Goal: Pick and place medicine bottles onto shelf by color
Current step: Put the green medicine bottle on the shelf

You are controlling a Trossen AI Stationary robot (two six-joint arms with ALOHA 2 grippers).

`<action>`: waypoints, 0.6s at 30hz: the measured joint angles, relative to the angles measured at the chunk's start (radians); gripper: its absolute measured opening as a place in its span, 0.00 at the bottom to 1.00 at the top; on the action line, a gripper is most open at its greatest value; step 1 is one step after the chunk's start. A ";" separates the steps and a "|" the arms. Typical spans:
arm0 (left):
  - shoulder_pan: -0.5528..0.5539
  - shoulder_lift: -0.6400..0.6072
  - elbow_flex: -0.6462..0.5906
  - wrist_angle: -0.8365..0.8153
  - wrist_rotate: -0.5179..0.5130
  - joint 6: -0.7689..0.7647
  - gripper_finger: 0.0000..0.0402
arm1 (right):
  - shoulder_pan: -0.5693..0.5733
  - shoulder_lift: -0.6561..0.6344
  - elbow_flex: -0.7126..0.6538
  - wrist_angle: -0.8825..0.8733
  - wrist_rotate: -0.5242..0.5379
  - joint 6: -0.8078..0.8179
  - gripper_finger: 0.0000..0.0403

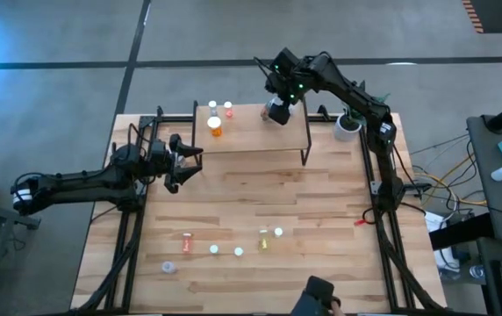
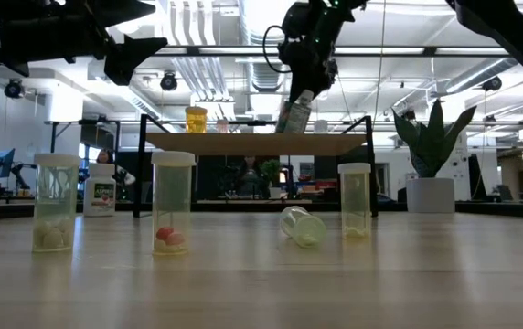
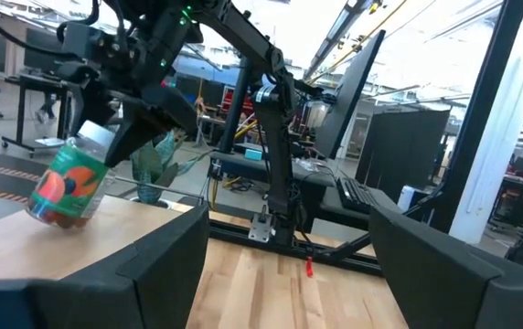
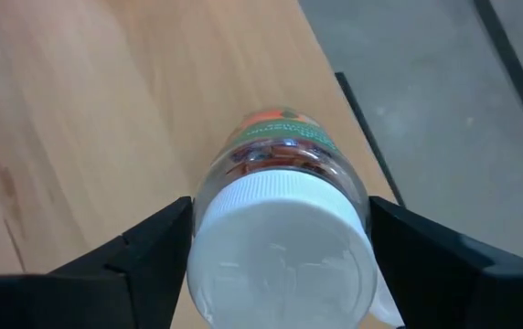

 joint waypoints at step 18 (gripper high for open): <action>0.000 0.028 0.000 0.001 0.025 -0.025 0.71 | 0.001 0.007 0.000 0.053 0.074 -0.010 0.82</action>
